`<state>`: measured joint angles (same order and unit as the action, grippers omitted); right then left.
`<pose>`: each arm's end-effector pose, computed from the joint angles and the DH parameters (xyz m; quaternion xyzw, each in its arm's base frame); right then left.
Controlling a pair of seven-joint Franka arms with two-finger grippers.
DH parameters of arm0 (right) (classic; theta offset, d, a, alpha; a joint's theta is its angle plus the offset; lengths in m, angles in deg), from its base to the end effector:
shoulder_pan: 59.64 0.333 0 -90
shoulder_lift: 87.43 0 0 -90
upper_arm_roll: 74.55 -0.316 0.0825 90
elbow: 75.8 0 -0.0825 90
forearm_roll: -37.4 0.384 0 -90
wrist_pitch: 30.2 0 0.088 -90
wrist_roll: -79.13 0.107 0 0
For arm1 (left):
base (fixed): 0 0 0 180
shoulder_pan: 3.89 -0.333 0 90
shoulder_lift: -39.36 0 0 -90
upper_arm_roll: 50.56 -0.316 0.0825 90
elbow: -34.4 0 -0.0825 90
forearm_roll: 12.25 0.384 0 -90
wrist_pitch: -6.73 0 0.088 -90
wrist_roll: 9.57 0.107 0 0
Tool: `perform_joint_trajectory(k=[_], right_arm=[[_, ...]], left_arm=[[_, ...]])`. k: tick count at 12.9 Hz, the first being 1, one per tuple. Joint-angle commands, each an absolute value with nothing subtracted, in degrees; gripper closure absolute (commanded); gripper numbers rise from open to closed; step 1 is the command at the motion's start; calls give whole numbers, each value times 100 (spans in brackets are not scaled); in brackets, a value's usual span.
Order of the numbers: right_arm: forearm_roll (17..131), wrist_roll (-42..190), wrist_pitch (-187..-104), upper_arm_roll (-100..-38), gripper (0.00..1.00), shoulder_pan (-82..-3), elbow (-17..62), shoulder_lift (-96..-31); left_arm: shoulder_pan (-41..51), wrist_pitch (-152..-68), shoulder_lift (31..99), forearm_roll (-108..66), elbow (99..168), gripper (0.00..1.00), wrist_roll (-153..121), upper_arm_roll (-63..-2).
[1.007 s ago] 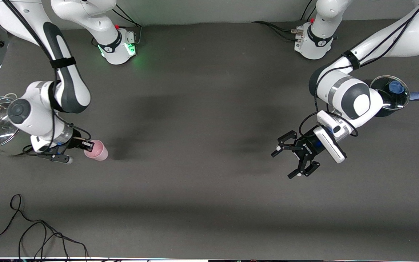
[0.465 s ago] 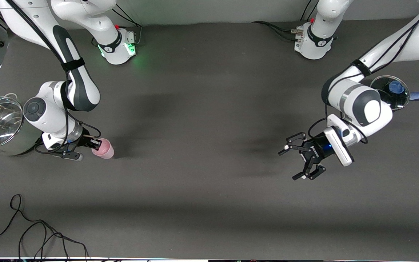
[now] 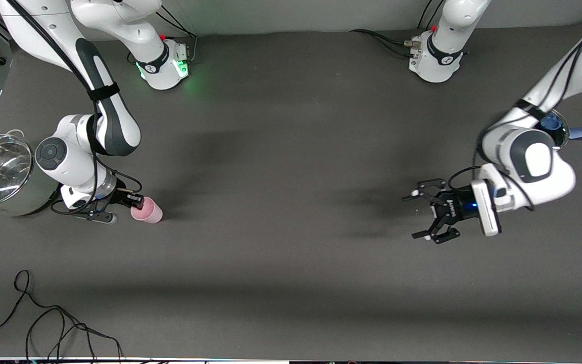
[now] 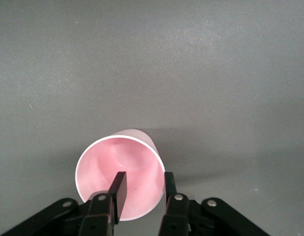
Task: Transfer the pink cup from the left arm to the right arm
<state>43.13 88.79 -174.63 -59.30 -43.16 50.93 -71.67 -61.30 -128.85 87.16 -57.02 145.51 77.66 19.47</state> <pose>0.5566 0.0112 0.2617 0.9939 -0.1078 0.0234 0.0035 0.6239 -0.0697 0.3204 0.7086 -0.3606 0.3469 0.4975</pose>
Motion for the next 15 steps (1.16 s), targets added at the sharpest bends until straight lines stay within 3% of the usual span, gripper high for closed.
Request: perform_joint_trajectory(k=[1,3,5,7,10,13,15], right_arm=[[4267,8810,-17399,-5873,53,-4250,5120,-7432],[4258,8792,-16962,-5856,23,-4258,5024,-7826],[4258,8809,-16338,-5847,19,-4258,4822,-8248],[4206,8810,-15661,-5838,0,-4267,4541,-8661],[4153,8801,-14486,-5794,0,-4311,3875,-9198],[3811,8766,-13148,-5750,0,-4311,2855,-9226],[3775,8783,-12550,-5689,0,-4311,2371,-9217]], left_arm=[[-6312,-11995,8409,-4743,14200,0,6305,1905],[-6549,-11633,8331,-4409,14128,0,5962,1922],[-6682,-11012,8304,-3708,13840,0,5121,1957],[-6630,-10046,8304,-2681,13235,0,3726,2036],[-6305,-8673,8295,-1282,12240,0,1782,2239],[-6365,-8284,7972,-437,12150,0,366,2615],[-6322,-8204,7288,-162,12168,0,-112,2599]])
